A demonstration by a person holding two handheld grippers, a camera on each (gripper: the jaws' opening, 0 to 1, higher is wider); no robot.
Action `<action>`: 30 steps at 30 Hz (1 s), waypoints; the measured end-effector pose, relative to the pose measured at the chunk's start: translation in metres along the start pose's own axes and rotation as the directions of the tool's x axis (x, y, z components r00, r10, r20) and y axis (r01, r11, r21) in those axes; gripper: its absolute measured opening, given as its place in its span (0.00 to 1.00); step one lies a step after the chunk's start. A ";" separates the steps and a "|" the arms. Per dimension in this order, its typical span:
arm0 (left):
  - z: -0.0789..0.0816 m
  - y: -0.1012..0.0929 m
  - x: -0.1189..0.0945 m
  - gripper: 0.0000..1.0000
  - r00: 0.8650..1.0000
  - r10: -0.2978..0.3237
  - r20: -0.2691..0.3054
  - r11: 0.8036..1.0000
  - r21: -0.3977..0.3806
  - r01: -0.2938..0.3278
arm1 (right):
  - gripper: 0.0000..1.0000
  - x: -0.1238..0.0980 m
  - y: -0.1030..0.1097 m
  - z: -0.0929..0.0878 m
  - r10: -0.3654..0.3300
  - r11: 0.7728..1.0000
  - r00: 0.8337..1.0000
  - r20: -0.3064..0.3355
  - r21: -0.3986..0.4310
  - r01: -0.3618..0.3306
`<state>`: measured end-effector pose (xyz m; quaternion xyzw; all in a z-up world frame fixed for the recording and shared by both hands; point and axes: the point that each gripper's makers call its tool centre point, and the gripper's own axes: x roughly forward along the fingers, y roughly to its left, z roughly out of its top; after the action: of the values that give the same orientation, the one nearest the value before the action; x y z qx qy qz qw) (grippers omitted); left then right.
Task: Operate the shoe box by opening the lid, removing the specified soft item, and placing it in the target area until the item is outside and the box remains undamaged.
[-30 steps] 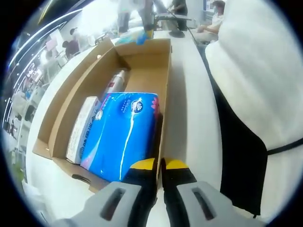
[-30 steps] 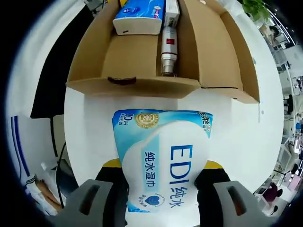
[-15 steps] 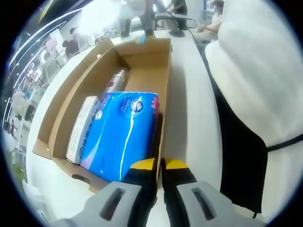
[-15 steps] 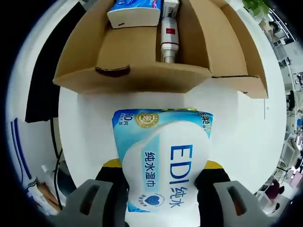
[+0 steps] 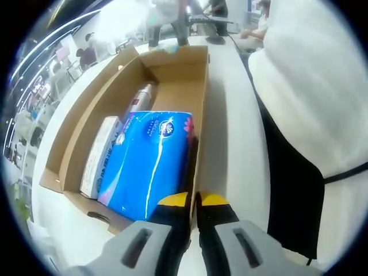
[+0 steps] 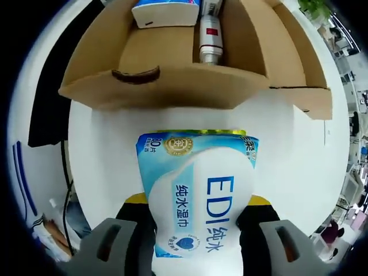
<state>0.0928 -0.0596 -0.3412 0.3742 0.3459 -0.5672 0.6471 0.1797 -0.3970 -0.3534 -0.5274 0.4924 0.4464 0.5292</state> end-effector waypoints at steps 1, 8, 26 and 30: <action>0.000 0.000 0.000 0.04 1.000 0.000 0.000 1.000 0.000 0.000 | 0.57 0.001 0.000 0.000 -0.001 1.000 1.000 0.003 0.002 0.001; -0.001 0.000 0.000 0.04 1.000 0.000 -0.006 1.000 0.002 0.000 | 0.57 0.002 -0.002 -0.001 -0.005 1.000 1.000 -0.006 0.016 0.005; -0.001 0.001 0.000 0.04 1.000 0.003 -0.010 1.000 0.004 -0.003 | 0.57 0.009 -0.005 0.000 -0.003 1.000 1.000 -0.002 0.018 0.003; -0.001 0.001 0.000 0.04 1.000 0.007 -0.010 1.000 0.003 -0.007 | 0.58 0.008 -0.004 0.000 -0.006 1.000 1.000 -0.012 0.018 0.006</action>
<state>0.0938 -0.0587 -0.3413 0.3795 0.3469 -0.5634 0.6467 0.1851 -0.3972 -0.3609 -0.5268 0.4979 0.4372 0.5325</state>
